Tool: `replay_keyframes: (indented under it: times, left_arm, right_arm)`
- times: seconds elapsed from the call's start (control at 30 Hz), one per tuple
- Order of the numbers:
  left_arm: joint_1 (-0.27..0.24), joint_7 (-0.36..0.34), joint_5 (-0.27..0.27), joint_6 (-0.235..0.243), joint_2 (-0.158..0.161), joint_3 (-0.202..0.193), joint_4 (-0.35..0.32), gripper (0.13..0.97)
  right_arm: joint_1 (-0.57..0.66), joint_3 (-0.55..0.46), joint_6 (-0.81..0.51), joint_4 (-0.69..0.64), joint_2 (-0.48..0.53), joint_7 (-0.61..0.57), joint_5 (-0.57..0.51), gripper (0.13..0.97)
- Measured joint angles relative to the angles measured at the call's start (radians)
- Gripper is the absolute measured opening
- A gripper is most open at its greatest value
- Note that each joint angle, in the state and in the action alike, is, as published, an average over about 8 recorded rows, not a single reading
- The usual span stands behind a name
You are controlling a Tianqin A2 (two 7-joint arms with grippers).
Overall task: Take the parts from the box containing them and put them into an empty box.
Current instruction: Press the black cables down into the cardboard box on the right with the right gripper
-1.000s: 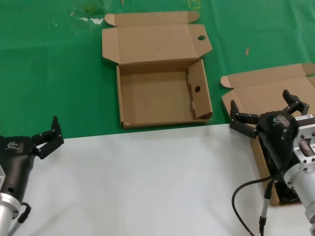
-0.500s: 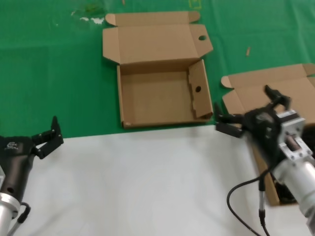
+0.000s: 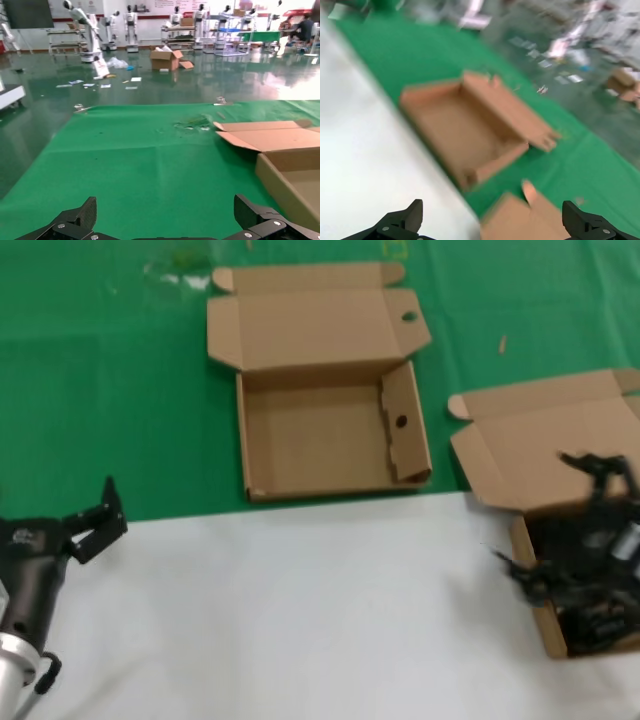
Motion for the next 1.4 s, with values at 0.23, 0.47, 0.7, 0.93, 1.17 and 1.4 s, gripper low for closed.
replay_keyframes:
  times: [0.23,0.47,0.7,0.93,1.17,1.4]
  left_arm:
    - [0.0,0.0,0.0,0.0,0.0,0.0,0.0,0.966]
    - [0.0,0.0,0.0,0.0,0.0,0.0,0.0,0.966]
    - [0.0,0.0,0.0,0.0,0.0,0.0,0.0,0.966]
    - [0.0,-0.001,0.0,0.0,0.0,0.0,0.0,0.966]
    - [0.0,0.0,0.0,0.0,0.0,0.0,0.0,0.966]
    - [0.0,0.0,0.0,0.0,0.0,0.0,0.0,0.966]
  right_arm:
    - [-0.218,0.219,-0.205,0.028,0.287,0.239,-0.302,0.966]
    - [-0.089,0.166,-0.436,-0.012,0.339,0.437,-0.614,0.966]
    - [0.128,0.1,-0.649,-0.117,0.173,0.449,-0.837,0.965]
    - [0.262,0.073,-0.749,-0.208,0.048,0.407,-0.92,0.94]
    - [0.329,0.066,-0.803,-0.259,-0.014,0.365,-0.932,0.887]
    - [0.356,0.069,-0.841,-0.287,-0.032,0.329,-0.919,0.801]
